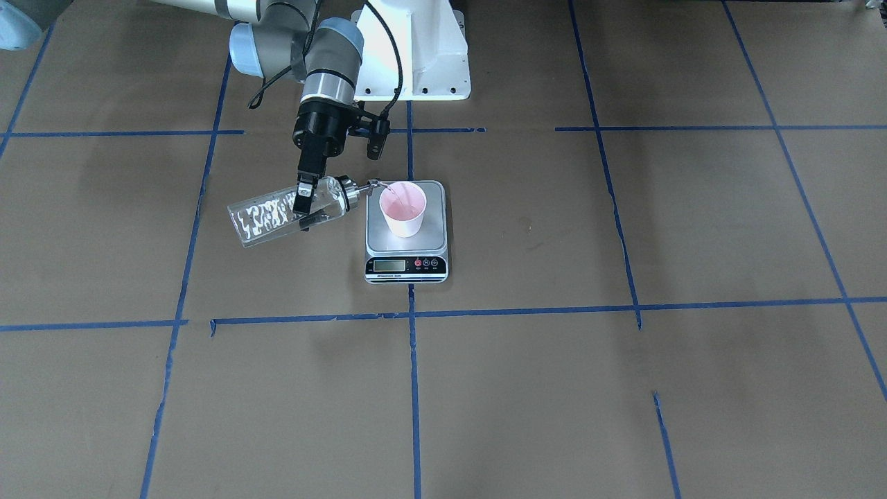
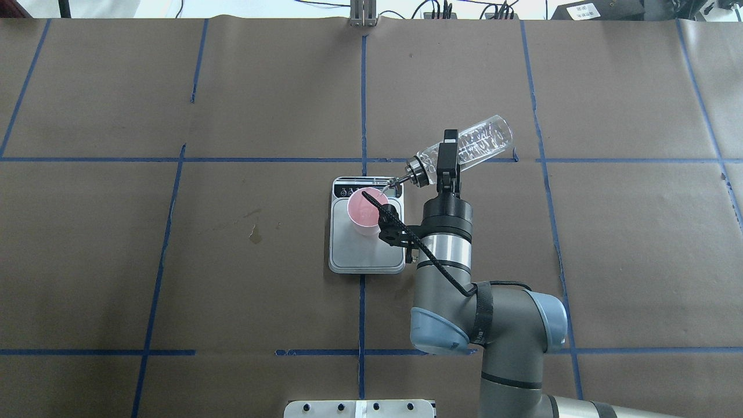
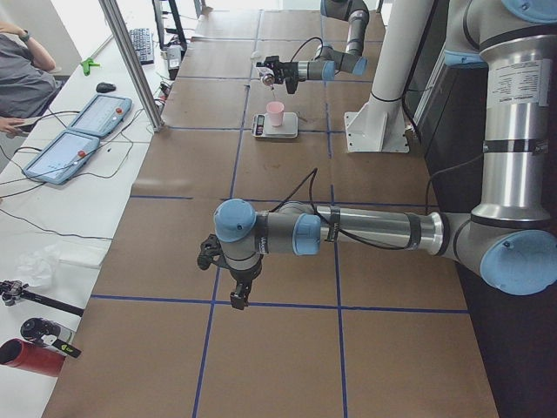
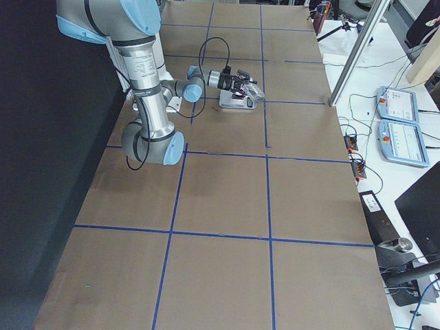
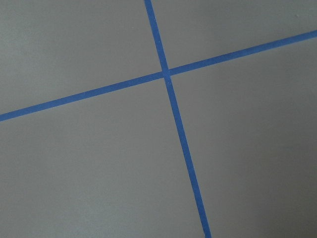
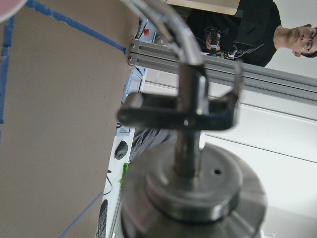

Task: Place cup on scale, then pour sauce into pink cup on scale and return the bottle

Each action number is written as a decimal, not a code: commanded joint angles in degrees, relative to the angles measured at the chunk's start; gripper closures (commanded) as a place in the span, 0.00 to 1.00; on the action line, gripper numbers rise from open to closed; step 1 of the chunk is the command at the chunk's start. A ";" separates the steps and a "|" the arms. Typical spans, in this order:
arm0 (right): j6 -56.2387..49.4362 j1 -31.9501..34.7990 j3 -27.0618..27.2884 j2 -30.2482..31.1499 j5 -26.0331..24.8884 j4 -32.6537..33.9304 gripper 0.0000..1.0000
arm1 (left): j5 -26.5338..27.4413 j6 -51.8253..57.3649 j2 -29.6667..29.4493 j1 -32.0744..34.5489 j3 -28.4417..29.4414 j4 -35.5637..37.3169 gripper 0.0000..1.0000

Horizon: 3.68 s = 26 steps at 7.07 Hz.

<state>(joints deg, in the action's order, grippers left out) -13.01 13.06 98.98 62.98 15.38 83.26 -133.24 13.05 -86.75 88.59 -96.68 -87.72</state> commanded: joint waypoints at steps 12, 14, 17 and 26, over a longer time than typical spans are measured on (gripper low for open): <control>77.24 3.19 12.62 14.51 35.12 -28.86 1.00 | -0.09 0.05 0.00 0.09 -0.18 -0.17 0.00; 79.10 3.28 12.65 22.32 32.80 -29.03 1.00 | -0.18 0.05 -0.09 0.09 -0.44 -0.26 0.00; 79.28 3.20 7.23 29.64 30.41 -43.46 1.00 | -0.09 0.05 -0.17 0.00 -0.70 -0.26 0.00; 78.75 3.20 3.15 29.74 28.12 -44.68 0.31 | -0.09 0.05 -0.88 0.00 -0.62 -0.44 0.00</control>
<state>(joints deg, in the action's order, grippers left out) 65.76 16.25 102.15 92.82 43.51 38.59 -133.33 13.10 -87.56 88.59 -97.30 -88.15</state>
